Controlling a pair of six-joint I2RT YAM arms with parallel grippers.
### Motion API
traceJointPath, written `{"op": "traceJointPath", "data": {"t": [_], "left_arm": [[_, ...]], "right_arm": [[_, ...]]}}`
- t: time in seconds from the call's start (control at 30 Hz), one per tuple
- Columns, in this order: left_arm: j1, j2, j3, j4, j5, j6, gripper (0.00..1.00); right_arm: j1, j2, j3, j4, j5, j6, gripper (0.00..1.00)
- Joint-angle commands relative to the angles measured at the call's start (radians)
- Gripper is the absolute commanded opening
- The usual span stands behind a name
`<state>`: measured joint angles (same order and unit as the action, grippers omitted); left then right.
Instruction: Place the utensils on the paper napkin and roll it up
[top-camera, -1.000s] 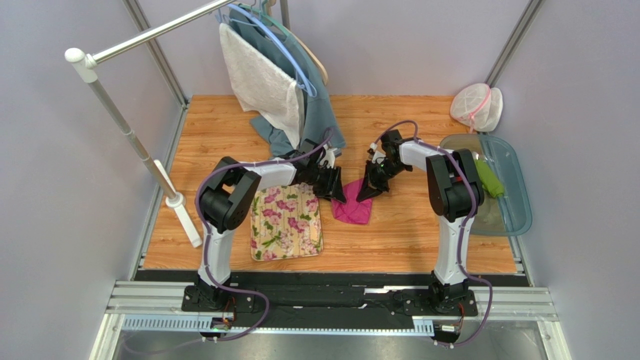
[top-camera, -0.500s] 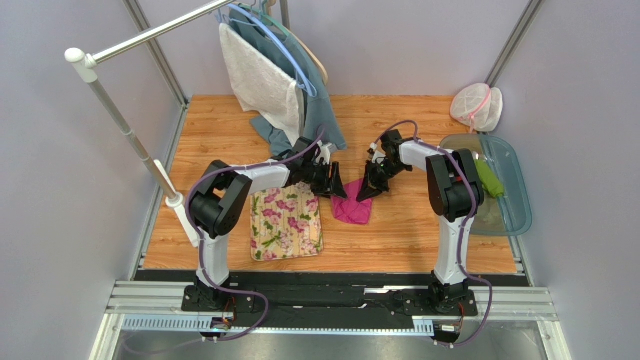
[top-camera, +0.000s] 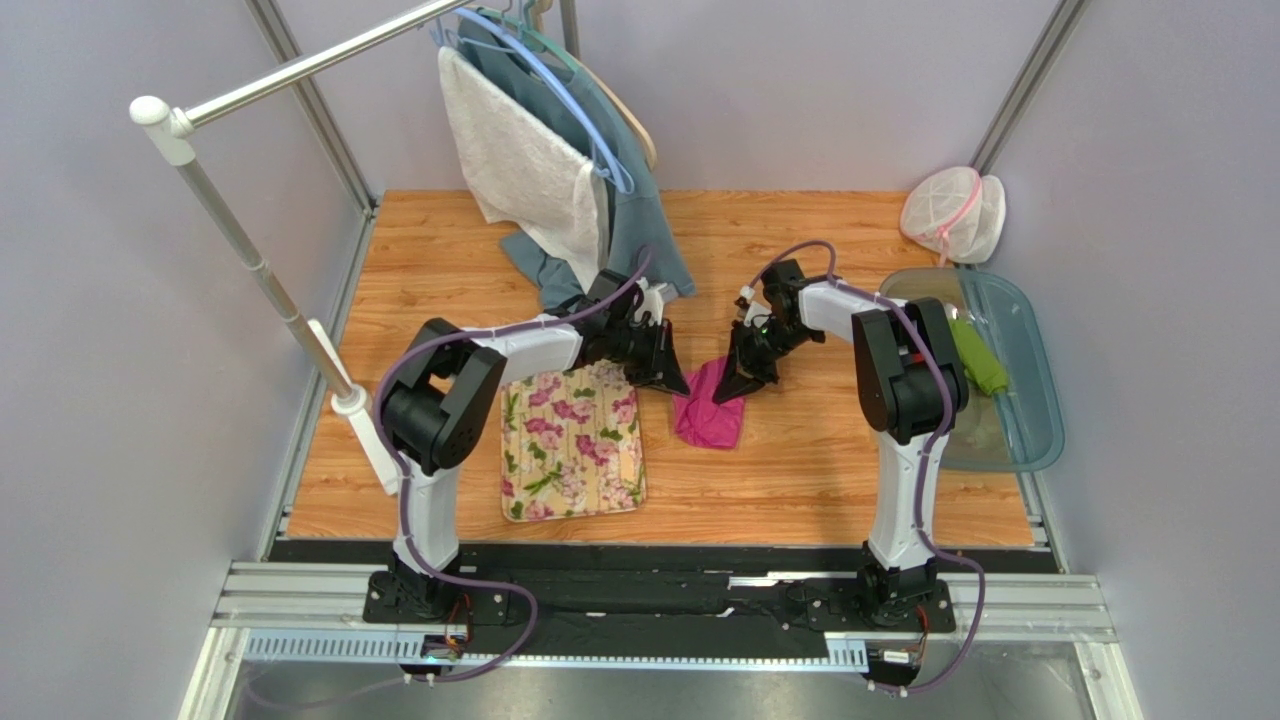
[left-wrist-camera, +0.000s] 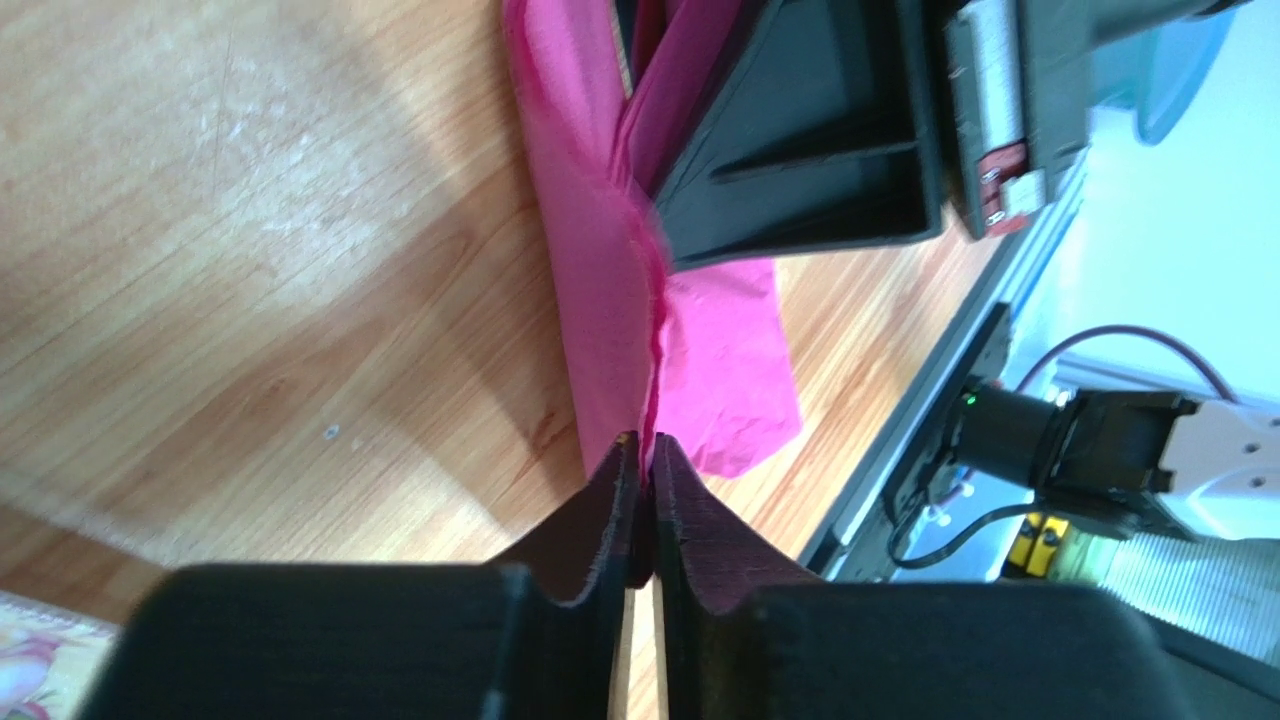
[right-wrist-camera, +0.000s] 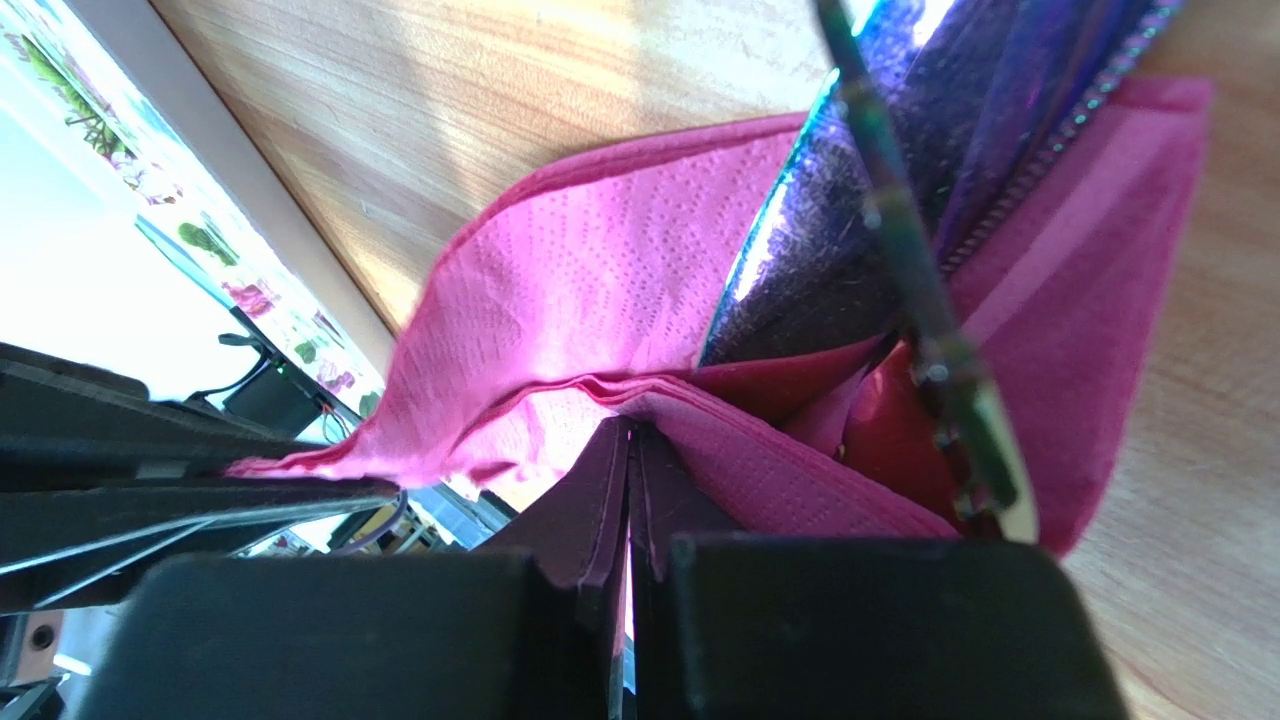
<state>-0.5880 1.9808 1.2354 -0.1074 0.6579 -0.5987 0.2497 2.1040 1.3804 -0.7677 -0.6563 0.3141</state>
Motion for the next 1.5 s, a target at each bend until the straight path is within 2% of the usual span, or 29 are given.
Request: {"op": "traceJointPath", "data": {"t": [0.0,0.1,0.4,0.57,0.73,0.93,1.2,1.33,1.47], "left_arm": [[-0.015,0.000,0.058,0.023,0.054,0.005,0.05],[-0.033,0.006,0.078,0.037,0.065,0.010,0.02],[-0.094,0.122,0.190,-0.060,0.023,0.062,0.02],[-0.104,0.168,0.202,-0.121,-0.053,0.082,0.01],[-0.111,0.216,0.249,-0.267,-0.159,0.135,0.00],[-0.122,0.230,0.268,-0.344,-0.251,0.155,0.00],[-0.121,0.217,0.280,-0.390,-0.302,0.155,0.00],[-0.121,0.214,0.295,-0.410,-0.308,0.162,0.00],[-0.124,0.207,0.300,-0.420,-0.316,0.175,0.00]], "right_arm": [[-0.003,0.031,-0.043,0.016,0.181,-0.038,0.00],[-0.003,0.031,-0.046,0.019,0.179,-0.032,0.00],[-0.003,0.031,-0.049,0.024,0.184,-0.024,0.00],[-0.003,0.028,-0.047,0.022,0.187,-0.023,0.00],[-0.004,0.024,-0.037,0.019,0.169,-0.014,0.00],[-0.003,-0.002,-0.006,0.019,0.118,0.005,0.01],[-0.027,-0.073,0.103,-0.076,0.060,-0.017,0.10],[-0.055,-0.110,0.102,-0.096,0.001,-0.012,0.11],[-0.073,-0.128,0.068,-0.094,0.011,-0.023,0.10]]}}
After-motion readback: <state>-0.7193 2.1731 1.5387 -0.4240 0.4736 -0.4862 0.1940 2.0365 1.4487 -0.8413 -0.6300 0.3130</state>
